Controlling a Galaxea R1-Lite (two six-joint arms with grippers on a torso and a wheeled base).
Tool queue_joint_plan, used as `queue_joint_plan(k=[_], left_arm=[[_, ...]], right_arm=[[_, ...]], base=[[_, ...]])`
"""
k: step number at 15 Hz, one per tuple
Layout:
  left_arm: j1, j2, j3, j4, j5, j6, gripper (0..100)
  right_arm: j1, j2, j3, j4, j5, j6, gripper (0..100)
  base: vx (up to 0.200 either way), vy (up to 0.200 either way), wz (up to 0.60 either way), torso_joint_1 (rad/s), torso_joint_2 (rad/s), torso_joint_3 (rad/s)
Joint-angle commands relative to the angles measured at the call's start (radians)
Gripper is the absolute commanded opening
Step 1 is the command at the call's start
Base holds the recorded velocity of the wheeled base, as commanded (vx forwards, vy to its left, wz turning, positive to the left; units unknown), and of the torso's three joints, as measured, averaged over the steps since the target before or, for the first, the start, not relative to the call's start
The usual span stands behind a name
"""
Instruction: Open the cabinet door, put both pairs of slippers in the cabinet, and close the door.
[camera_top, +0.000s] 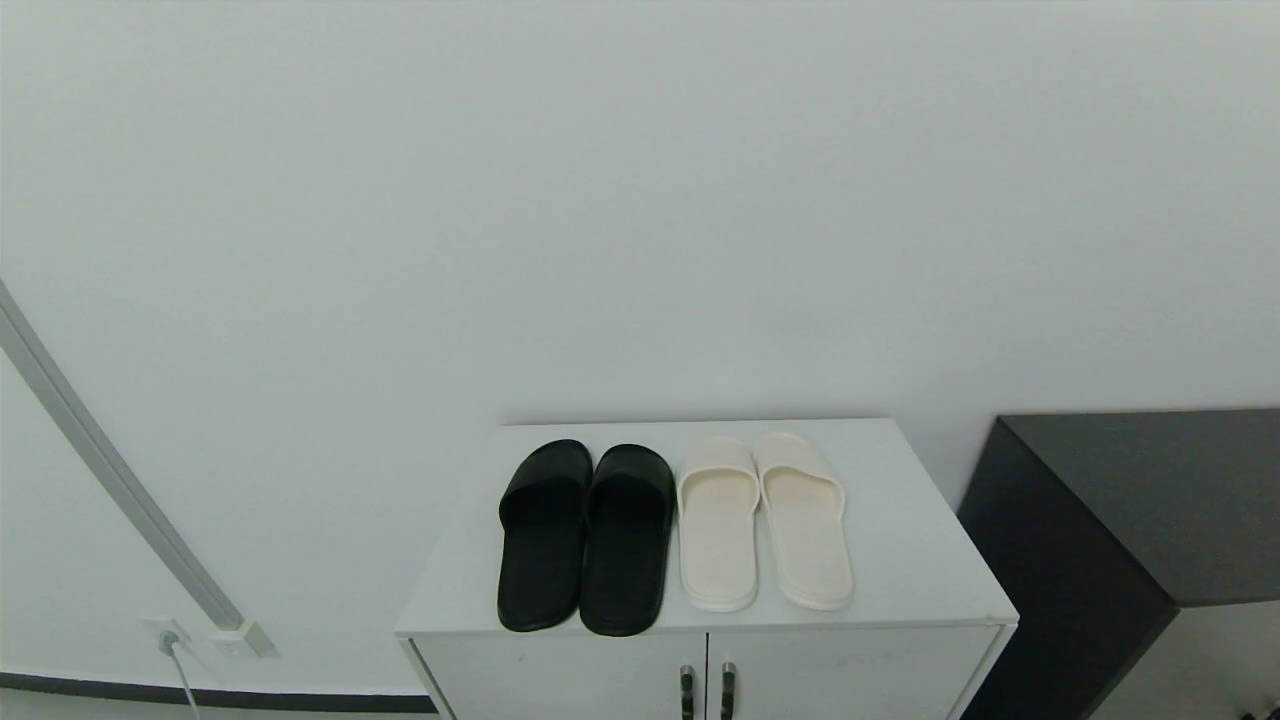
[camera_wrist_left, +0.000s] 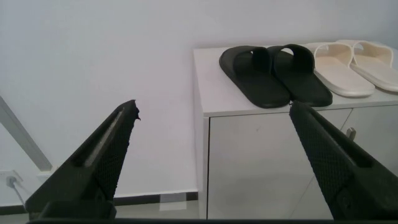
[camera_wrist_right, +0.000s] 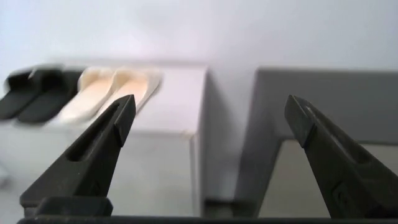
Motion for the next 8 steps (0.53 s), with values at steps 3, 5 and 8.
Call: queue_joint_plan(k=[3,5,8], left_arm=[[0.000,0.000,0.000,0.000,0.000,-0.001,100],[0.000,0.000,0.000,0.000,0.000,0.001,100],[0.000,0.000,0.000,0.000,0.000,0.001,100]], right_arm=[[0.015,0.305,-0.005,0.003,0.161,0.014,100],[0.117,0.434,-0.024,-0.044,0.186,0.018,100],[0.292,0.638,-0.113,-0.170,0.118,0.135,100]], base=[[0.000,0.000,0.00,0.000,0.00,0.000],[0.000,0.000,0.00,0.000,0.00,0.000],[0.000,0.000,0.00,0.000,0.00,0.000]])
